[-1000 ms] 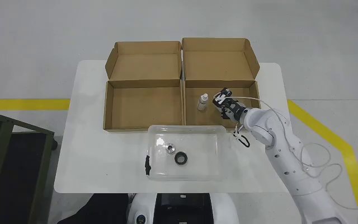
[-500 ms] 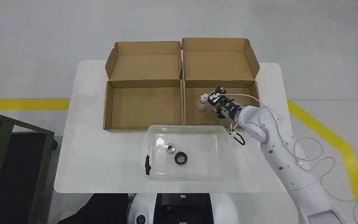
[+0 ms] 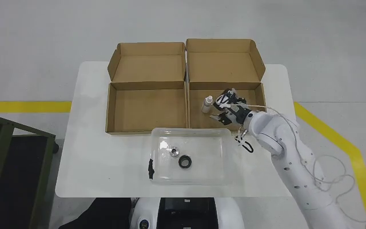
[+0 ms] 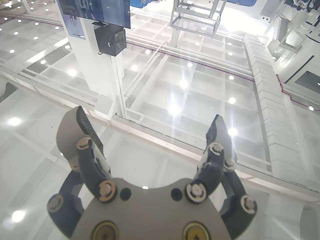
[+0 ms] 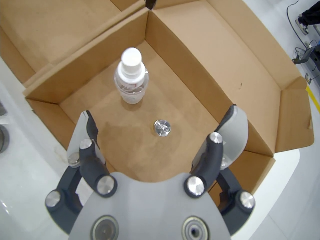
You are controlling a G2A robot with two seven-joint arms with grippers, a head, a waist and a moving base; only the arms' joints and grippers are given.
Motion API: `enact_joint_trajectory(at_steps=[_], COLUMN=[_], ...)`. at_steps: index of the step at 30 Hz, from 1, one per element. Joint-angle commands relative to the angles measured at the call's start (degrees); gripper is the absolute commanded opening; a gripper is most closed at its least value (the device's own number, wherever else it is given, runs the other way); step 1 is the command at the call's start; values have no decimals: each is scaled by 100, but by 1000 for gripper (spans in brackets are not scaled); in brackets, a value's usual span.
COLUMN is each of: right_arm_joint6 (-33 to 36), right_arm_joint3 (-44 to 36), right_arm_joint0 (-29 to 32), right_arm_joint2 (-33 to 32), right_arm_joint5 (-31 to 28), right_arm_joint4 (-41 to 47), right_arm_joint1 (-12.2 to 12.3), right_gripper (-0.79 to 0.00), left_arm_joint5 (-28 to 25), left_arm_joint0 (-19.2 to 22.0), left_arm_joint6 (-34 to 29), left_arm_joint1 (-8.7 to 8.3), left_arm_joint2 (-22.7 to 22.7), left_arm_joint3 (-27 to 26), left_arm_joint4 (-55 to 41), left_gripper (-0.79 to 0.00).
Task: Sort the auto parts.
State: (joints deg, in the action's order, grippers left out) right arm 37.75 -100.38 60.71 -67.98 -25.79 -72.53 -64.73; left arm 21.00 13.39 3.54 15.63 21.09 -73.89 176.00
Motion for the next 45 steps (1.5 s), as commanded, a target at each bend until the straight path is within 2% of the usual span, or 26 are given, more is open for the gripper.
enact_joint_trajectory(at_steps=[1, 7, 14, 20, 32, 45], right_arm_joint6=[-42, -369, -850, -1052, -1157, -1013], right_arm_joint3=[-349, -1166, -1423, -1593, -1202, -998], right_arm_joint0=[221, 924, 1518, 1859, 1760, 1503], right_arm_joint2=[-86, -181, -176, -13, 561, 881], right_arm_joint5=[-59, -385, -996, -1251, -1311, -1395], right_arm_joint4=[-44, -40, -152, -509, -851, -776], right_arm_joint1=[29, 99, 172, 211, 173, 135], right_gripper=[0, 0, 0, -6, -126, -132], left_arm_joint5=[0, 0, 0, 0, 0, 0], left_arm_joint0=[0, 0, 0, 0, 0, 0], left_arm_joint6=[0, 0, 0, 0, 0, 0], left_arm_joint1=[0, 0, 0, 0, 0, 0], left_arm_joint2=[0, 0, 0, 0, 0, 0], left_arm_joint3=[0, 0, 0, 0, 0, 0], left_arm_joint4=[0, 0, 0, 0, 0, 0], left_gripper=[0, 0, 0, 0, 0, 0])
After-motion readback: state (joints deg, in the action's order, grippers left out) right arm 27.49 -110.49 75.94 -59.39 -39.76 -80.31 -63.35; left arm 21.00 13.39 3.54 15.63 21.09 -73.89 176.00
